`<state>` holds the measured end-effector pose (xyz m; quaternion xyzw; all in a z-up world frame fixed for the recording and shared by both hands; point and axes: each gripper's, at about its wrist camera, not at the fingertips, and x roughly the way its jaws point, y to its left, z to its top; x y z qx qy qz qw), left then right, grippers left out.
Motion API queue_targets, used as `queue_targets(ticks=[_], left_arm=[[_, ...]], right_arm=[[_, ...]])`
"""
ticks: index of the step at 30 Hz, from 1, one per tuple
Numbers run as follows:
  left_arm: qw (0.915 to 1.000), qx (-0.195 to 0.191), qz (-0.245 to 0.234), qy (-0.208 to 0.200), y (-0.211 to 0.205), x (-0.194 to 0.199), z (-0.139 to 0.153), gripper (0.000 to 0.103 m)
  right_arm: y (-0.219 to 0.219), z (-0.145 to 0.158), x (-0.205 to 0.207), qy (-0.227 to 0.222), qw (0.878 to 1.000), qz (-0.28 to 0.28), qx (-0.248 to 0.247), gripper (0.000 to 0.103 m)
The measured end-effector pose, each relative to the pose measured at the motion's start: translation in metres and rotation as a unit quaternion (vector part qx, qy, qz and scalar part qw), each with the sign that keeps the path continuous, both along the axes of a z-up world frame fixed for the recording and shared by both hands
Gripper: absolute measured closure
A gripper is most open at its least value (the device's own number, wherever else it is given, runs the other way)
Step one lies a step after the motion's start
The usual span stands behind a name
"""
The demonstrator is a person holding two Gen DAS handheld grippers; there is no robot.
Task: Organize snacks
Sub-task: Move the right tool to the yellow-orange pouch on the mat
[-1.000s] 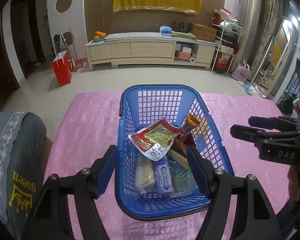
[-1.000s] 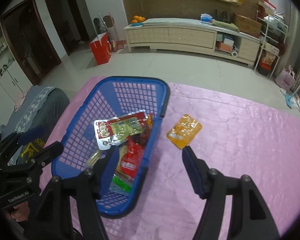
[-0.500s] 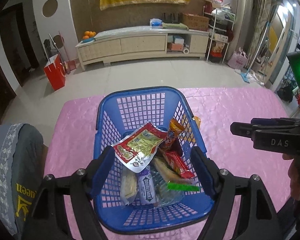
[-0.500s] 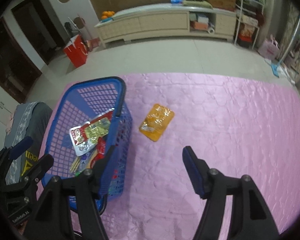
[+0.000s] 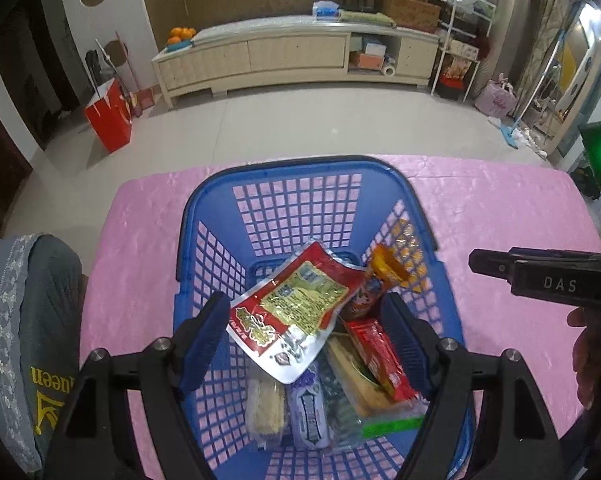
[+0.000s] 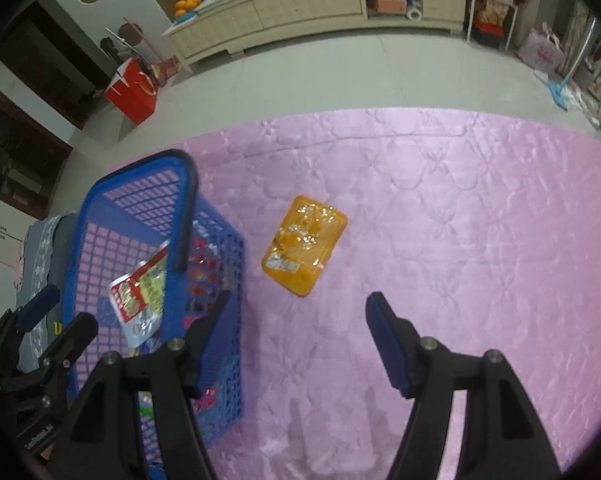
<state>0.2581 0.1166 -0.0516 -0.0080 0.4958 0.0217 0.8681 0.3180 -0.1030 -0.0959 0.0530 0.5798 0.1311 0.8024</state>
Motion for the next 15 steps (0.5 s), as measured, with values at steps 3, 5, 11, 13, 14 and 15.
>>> queue_targets(ticks=[3,5,11,13,14,15], left_arm=[[0.9999,-0.002,0.007,0.009,0.005,0.012,-0.006,0.027],[0.9998,-0.003,0.011,0.014,0.008,0.018,-0.009,0.027],[0.9991,-0.008,0.023,0.034,0.013,0.037,-0.021,0.027],[0.9990,-0.009,0.022,0.039,0.014,0.041,-0.023,0.027],[0.9988,-0.008,0.021,0.043,0.014,0.045,-0.026,0.027],[0.9988,-0.008,0.021,0.044,0.015,0.047,-0.027,0.027]], right_arm=[[0.000,-0.012,0.014,0.019,1.000,-0.007,0.007,0.032],[0.002,-0.019,0.023,0.028,1.000,-0.008,0.009,0.032],[0.011,-0.040,0.047,0.043,0.999,-0.013,0.007,0.032],[0.014,-0.047,0.052,0.051,0.999,-0.015,0.010,0.032],[0.014,-0.050,0.055,0.052,0.998,-0.020,0.009,0.032],[0.014,-0.054,0.058,0.054,0.998,-0.021,0.010,0.032]])
